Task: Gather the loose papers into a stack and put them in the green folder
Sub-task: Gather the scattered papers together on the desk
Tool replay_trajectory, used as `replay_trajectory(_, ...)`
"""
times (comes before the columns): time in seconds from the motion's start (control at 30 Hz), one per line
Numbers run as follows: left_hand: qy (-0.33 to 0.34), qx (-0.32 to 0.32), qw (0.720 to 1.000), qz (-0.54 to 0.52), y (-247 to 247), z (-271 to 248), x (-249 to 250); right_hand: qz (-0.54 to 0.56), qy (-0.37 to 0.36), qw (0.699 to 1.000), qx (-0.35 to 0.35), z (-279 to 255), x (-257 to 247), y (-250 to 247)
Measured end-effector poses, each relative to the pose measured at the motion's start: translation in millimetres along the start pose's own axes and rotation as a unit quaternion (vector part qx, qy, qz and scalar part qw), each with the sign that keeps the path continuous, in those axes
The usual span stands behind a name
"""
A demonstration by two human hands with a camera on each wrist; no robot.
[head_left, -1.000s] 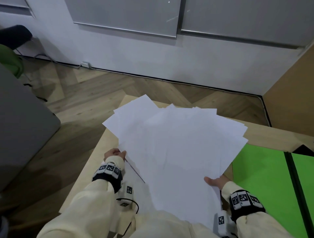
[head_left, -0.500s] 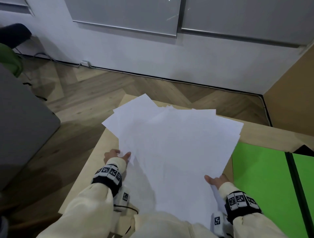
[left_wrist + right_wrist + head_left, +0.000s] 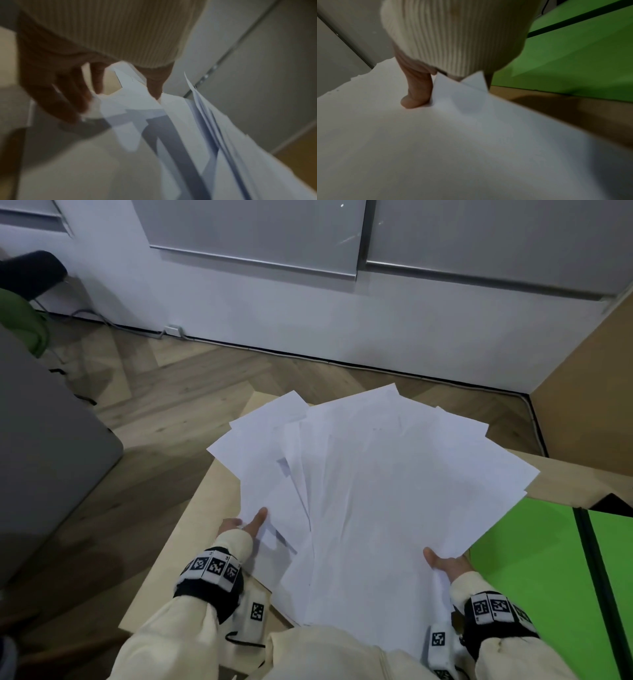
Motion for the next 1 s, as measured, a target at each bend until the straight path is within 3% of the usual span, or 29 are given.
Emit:
replay_trajectory(0.1,0.086,-0.128,0.979,-0.135,29.8,-14.2,20.6,0.022,0.010,0.999,-0.028,5.4,7.3,3.0)
replay_trajectory(0.17,0.145,-0.138,0.972,-0.123,36.3,-20.8,34.2,0.039,-0.015,0.999,-0.024,11.2,6.0,3.3)
replay_trajectory(0.33,0.194,0.039,0.977,-0.080,8.6,-8.7,60.7,0.024,-0.046,0.998,-0.048,9.6,4.1,10.6)
replay_trajectory(0.4,0.201,0.067,0.977,-0.026,11.7,-8.0,76.3,-0.008,-0.073,0.995,-0.066,13.7,1.2,16.3)
replay_trajectory(0.5,0.187,-0.022,0.975,0.120,53.1,-0.5,83.7,-0.028,-0.042,0.995,-0.089,7.2,-3.2,29.0)
replay_trajectory(0.57,0.172,-0.046,0.972,0.154,67.7,4.0,77.7,-0.014,-0.032,0.997,-0.071,0.7,-9.2,30.5)
replay_trajectory(0.77,0.115,0.039,0.980,0.158,19.8,12.2,44.1,0.002,-0.009,0.998,-0.059,7.0,-1.3,30.4)
replay_trajectory(0.9,-0.038,0.098,0.955,0.278,-20.7,0.5,-4.3,0.048,-0.015,0.997,-0.053,9.8,1.2,29.9)
replay_trajectory(1.0,-0.064,0.121,0.945,0.298,-31.6,-8.5,-22.9,0.043,-0.007,0.998,-0.047,8.9,4.6,31.6)
Point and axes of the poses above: each hand's wrist, its own z-axis towards the middle knuckle, its own y-axis out of the palm, x = y × z, the point moved 9 cm from there along z, towards the middle knuckle, and after that the axes turned 10 degrees about -x, right-handed, at the moved point
